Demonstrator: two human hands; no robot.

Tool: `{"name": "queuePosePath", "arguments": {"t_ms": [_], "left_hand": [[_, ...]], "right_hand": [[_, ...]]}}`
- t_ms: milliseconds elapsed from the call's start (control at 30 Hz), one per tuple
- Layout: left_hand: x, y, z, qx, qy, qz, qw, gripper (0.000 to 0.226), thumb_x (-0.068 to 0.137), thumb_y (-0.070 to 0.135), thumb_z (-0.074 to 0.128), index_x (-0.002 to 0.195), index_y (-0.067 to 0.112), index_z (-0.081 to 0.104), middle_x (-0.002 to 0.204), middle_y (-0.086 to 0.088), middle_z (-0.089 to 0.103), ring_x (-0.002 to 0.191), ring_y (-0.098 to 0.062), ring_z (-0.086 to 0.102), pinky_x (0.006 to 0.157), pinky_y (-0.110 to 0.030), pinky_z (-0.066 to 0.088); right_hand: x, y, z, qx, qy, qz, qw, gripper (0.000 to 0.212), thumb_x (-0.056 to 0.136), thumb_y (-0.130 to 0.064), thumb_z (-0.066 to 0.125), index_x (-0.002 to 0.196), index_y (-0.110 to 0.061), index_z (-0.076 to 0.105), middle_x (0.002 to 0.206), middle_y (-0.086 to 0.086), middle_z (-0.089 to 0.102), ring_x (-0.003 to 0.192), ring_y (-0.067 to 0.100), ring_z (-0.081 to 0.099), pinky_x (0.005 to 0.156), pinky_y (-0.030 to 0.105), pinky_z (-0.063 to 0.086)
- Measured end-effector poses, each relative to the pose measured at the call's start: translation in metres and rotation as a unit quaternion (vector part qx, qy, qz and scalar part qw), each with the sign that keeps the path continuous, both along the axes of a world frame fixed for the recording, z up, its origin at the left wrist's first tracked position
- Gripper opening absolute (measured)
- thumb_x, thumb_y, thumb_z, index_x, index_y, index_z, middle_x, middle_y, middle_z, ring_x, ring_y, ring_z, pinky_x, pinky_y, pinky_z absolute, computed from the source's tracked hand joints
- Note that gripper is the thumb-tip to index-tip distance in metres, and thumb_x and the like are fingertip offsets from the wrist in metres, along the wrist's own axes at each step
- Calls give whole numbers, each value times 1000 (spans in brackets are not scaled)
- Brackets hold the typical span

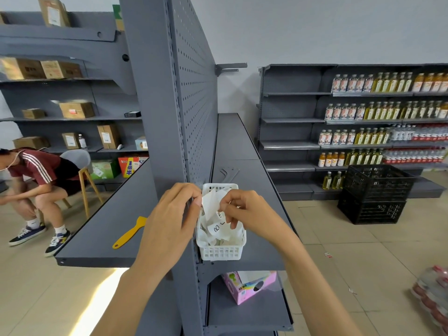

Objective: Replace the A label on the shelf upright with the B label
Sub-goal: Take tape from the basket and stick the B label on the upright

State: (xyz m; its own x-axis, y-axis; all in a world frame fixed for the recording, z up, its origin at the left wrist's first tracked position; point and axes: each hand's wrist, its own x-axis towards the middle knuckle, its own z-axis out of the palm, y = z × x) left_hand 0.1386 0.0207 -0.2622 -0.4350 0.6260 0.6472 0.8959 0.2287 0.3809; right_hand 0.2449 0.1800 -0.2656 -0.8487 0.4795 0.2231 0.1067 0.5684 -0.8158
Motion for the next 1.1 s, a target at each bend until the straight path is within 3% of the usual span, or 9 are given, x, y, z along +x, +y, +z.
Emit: {"name": "queuePosePath", "arguments": {"t_ms": [167,333,567,767,867,967,1100], "left_hand": [[0,0,5,-12,14,1,1000,16,99,25,44,94,19,58,104,8,63,92,-14,60,63,-13,40],[2,0,11,-11,40,10,999,16,99,25,44,97,19,58,103,7,64,92,-14,59,62,-8,36],[0,-4,15,7,32,11,999,19,99,27,46,102,19,63,103,7,71,91,-14,66,66,-4,35],[-3,-13,19,38,16,-12,999,26,101,37,39,114,29,60,116,16,68,101,-4,64,75,-9,45],[-5,-18,20,58,16,-22,998,30,100,42,37,113,27,60,121,15,68,96,-3,65,75,-16,52],[-6,-24,23,73,12,-33,997,28,100,40,40,110,23,60,122,16,67,81,5,60,64,-4,40],[-14,-31,25,85,15,-50,995,28,99,40,38,112,24,58,123,15,66,103,-7,65,56,-3,35]], "right_hand": [[-9,3,-4,-35,-11,7,999,14,96,-15,54,88,-11,64,69,-3,74,57,9,64,49,7,39],[-20,11,-13,-68,-30,16,997,14,96,-18,55,91,-9,65,69,-2,76,55,7,63,53,24,38],[-33,21,-29,-94,-54,-5,994,13,96,-20,53,87,-15,61,76,3,79,53,8,63,50,20,37],[-40,26,-37,-95,-40,-99,990,17,93,-8,48,82,-14,60,64,2,73,47,12,61,41,9,37],[-49,29,-40,-53,-45,-160,985,17,92,-14,48,82,-20,61,47,-13,66,48,11,61,53,22,43],[-58,32,-40,0,-37,-208,977,12,93,-27,51,86,-26,60,55,-14,68,53,9,65,55,22,41],[-69,35,-34,68,-26,-231,970,13,95,-32,52,89,-26,62,69,-13,72,66,13,71,58,23,45]]}}
